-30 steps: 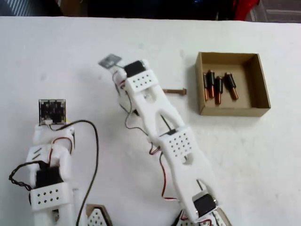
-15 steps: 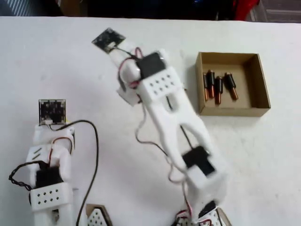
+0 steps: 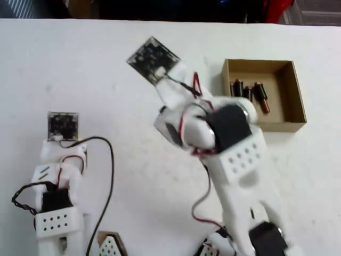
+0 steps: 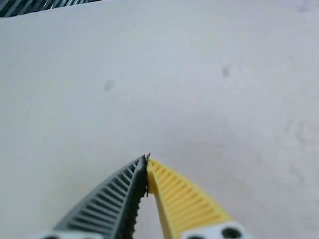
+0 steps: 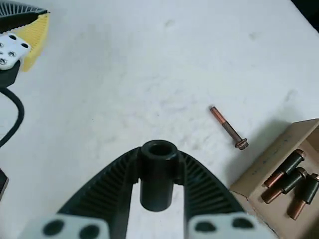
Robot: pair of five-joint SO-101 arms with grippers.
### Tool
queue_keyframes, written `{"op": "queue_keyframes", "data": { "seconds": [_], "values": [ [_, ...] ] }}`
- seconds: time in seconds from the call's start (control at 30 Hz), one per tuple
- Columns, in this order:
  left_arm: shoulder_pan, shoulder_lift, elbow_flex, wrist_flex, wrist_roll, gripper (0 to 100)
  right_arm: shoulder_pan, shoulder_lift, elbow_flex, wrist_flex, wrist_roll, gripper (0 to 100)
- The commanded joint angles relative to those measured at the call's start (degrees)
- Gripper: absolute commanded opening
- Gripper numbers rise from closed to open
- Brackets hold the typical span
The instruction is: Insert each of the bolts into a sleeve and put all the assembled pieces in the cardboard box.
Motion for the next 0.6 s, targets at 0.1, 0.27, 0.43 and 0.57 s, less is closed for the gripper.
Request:
{"op": "queue_keyframes", "data": {
  "seconds": [0.1,0.27,0.43,0.57],
  "values": [
    [5.58,-0.66,-0.44,0.88,-5.63,3,9.98,-15.16,9.58,-5.23,-6.15,1.7],
    [5.85,-0.66,-0.44,1.05,-5.89,3,11.82,-26.95,22.68,-11.38,-6.15,1.7],
    [5.85,-0.66,-0.44,1.05,-5.8,3,12.0,-37.23,33.76,-16.4,-6.15,1.7],
    [5.85,-0.57,-0.35,2.99,-6.07,3,12.0,-42.33,40.79,-20.0,-6.07,1.7]
  ]
}}
